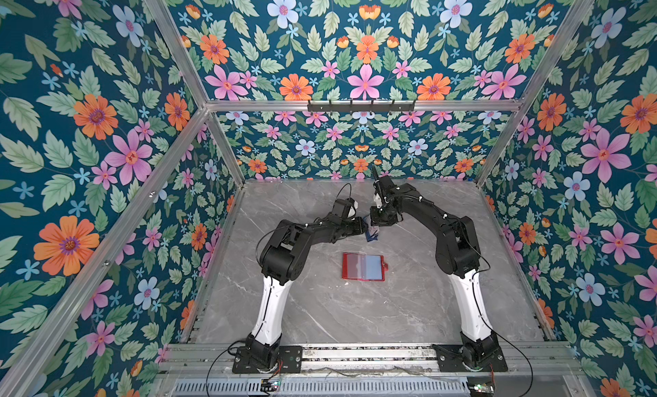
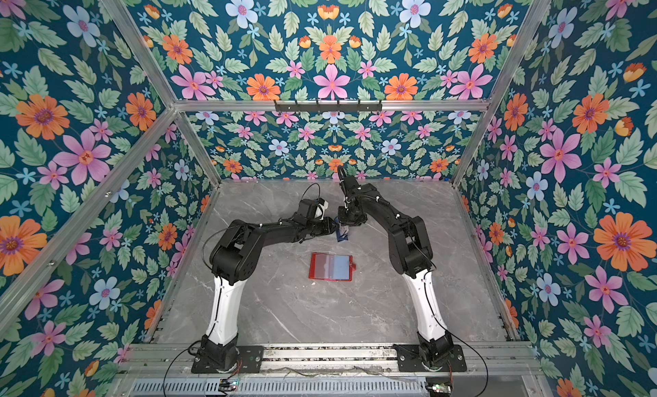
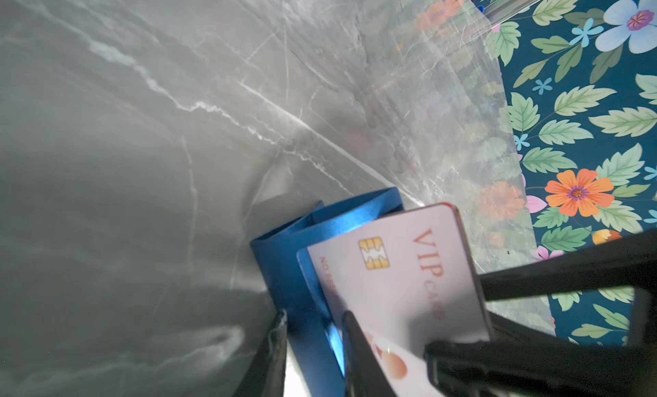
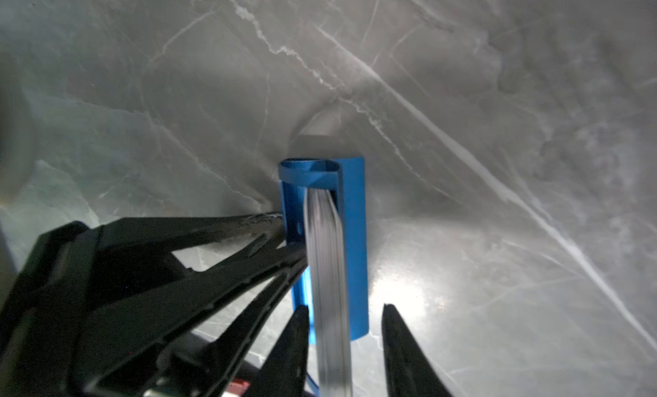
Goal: Insert credit cards into a card holder
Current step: Pick up the credit card from the storage box.
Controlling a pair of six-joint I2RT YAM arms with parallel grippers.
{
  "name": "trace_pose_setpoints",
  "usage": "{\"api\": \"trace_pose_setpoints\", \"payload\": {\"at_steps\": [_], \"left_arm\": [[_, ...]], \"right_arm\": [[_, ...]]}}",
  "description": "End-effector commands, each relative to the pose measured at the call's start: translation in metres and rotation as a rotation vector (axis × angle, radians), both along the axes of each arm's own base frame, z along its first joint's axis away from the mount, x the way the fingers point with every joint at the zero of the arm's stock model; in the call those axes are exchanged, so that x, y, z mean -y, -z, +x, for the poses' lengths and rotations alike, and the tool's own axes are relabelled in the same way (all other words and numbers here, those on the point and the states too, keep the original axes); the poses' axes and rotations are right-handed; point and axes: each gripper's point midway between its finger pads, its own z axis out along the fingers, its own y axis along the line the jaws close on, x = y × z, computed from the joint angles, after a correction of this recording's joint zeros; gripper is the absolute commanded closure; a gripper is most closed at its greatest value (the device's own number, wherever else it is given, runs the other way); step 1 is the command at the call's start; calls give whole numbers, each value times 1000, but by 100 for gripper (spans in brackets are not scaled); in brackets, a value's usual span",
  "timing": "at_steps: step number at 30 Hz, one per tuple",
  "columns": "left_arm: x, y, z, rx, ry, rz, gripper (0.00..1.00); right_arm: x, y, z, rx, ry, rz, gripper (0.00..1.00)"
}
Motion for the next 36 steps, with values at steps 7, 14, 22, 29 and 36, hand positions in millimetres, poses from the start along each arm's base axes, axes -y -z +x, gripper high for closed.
{"api": "trace_pose_setpoints", "payload": {"at_steps": [7, 14, 22, 29, 36], "left_arm": [[-10, 23, -10, -75, -3, 73, 73], [-10, 25, -11, -82, -3, 74, 73], [-9, 25, -12, -89, -4, 70, 73], [-9, 25, -11, -91, -11, 72, 73], [-11, 25, -10, -92, -18, 77, 73]], "right_arm": [[7, 4, -1, -10, -7, -53, 66], [7, 6, -3, -25, -23, -56, 65], [12, 9, -3, -39, -12, -94, 66], [14, -1, -3, -23, -13, -115, 70], [15, -3, -5, -25, -19, -134, 71]]}}
